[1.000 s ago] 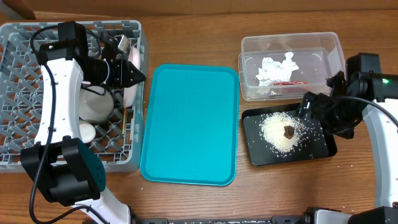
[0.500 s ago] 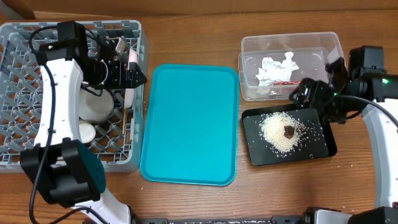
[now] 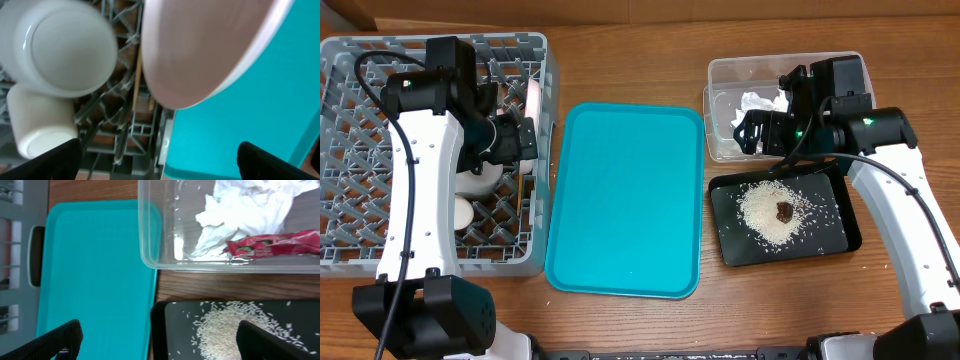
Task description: Sort waste into correct bins and load items into the dishwasher
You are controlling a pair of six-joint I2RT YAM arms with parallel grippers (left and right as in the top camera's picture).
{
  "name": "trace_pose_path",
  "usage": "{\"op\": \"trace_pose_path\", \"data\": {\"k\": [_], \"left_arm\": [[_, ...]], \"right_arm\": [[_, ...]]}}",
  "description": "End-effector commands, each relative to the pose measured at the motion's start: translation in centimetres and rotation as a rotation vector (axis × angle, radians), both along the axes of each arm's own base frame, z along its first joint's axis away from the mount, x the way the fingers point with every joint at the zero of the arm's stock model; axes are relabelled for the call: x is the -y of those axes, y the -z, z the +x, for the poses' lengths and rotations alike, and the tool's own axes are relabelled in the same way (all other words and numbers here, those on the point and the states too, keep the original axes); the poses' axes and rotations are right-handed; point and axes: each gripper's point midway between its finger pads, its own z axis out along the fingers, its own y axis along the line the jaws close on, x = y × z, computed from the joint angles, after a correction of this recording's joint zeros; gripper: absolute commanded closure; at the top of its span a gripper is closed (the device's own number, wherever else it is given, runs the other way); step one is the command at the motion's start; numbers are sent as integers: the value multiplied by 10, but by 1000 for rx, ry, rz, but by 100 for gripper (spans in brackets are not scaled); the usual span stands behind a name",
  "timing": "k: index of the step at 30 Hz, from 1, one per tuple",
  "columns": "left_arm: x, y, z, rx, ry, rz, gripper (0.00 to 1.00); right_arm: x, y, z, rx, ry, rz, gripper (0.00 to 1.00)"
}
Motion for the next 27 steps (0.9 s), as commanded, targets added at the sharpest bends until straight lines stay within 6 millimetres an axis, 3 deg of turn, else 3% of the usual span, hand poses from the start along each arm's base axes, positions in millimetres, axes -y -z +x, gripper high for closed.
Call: {"op": "trace_pose_path", "data": {"k": [1,9,18,24,27], "left_arm": [[-7,-2,-10,-34,-50,38,0],[3,-7,-40,-120,5,31,0],[27,-38,-65,171,73,35,0],[41,-41,-101,480,190,31,0],[40,-39,-123,570,186,41,0]], "right_arm": [[11,1,0,-6,26,-55,0],[27,13,-28,-125,67,-132,0],[33,9,-70,28,79,-114,0],[50,-19,-117,285,133,-128,0],[63,-46,-142,408,177,-147,0]]}}
